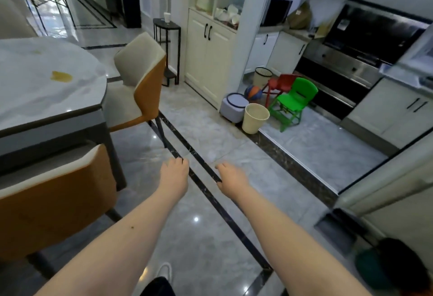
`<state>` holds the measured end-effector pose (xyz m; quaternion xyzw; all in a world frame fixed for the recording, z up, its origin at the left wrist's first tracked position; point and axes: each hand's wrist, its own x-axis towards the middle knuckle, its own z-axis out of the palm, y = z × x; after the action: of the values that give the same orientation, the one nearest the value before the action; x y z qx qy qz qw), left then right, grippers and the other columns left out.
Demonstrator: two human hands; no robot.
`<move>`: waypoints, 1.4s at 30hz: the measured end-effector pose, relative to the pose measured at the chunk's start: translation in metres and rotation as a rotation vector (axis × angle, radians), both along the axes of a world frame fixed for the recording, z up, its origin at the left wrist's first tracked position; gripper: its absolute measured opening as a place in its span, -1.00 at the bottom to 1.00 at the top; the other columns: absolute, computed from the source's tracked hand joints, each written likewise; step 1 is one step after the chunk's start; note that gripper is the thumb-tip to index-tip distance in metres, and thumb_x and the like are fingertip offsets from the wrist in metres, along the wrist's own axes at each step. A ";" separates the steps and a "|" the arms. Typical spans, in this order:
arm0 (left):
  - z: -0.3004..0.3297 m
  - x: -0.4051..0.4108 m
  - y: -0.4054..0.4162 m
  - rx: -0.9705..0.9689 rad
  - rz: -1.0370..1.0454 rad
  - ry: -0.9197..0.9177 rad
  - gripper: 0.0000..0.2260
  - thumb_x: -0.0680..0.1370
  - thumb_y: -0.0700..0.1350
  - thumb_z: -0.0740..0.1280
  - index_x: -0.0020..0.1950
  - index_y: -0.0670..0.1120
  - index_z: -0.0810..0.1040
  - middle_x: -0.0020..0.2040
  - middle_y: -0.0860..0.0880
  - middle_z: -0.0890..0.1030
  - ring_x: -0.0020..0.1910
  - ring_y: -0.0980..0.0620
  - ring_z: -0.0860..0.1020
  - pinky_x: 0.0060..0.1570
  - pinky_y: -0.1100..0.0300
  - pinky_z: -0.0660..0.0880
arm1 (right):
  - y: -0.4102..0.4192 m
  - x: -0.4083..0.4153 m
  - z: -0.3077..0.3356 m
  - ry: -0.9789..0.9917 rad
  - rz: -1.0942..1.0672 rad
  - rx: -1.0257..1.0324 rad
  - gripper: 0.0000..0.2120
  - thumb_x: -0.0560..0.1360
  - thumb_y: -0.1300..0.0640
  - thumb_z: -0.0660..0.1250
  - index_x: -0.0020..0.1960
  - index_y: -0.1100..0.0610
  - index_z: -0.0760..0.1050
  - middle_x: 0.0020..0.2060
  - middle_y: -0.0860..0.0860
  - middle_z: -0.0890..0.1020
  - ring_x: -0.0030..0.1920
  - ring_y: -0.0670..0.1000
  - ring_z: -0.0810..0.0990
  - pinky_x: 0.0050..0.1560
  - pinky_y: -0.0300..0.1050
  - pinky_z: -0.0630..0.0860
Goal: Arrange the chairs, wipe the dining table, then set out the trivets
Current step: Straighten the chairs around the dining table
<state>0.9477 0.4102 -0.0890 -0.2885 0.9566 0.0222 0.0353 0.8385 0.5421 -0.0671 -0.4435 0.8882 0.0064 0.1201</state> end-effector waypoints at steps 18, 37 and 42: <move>0.003 -0.181 -0.187 0.092 0.083 0.015 -0.66 0.51 -0.23 0.26 0.28 -0.12 0.33 0.23 -0.10 0.45 0.24 -0.11 0.40 0.23 0.05 0.37 | -0.182 -0.176 0.004 -0.024 0.041 0.013 -0.56 0.56 0.20 0.25 0.42 0.13 0.28 0.33 0.09 0.44 0.29 0.12 0.43 0.25 -0.03 0.36; 0.013 -0.420 -0.349 0.060 0.366 0.123 -0.74 0.53 -0.13 0.27 0.21 -0.10 0.38 0.17 -0.09 0.49 0.18 -0.10 0.44 0.11 0.08 0.40 | -0.381 -0.467 0.004 -0.081 0.231 0.042 -0.48 0.59 0.11 0.24 0.49 0.12 0.18 0.41 0.10 0.36 0.35 0.14 0.39 0.27 0.01 0.38; 0.015 -0.457 -0.420 -0.017 0.584 0.215 -0.70 0.53 -0.11 0.28 0.24 -0.10 0.39 0.17 -0.09 0.49 0.17 -0.08 0.46 0.10 0.10 0.40 | -0.469 -0.504 0.005 -0.126 0.372 -0.010 -0.47 0.57 0.15 0.26 0.49 0.12 0.19 0.43 0.09 0.33 0.37 0.11 0.38 0.30 -0.04 0.34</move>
<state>0.4910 -0.0098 -0.0742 -0.5474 0.8316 0.0539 -0.0765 0.3349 0.0736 -0.0619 -0.6002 0.7815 -0.0037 0.1701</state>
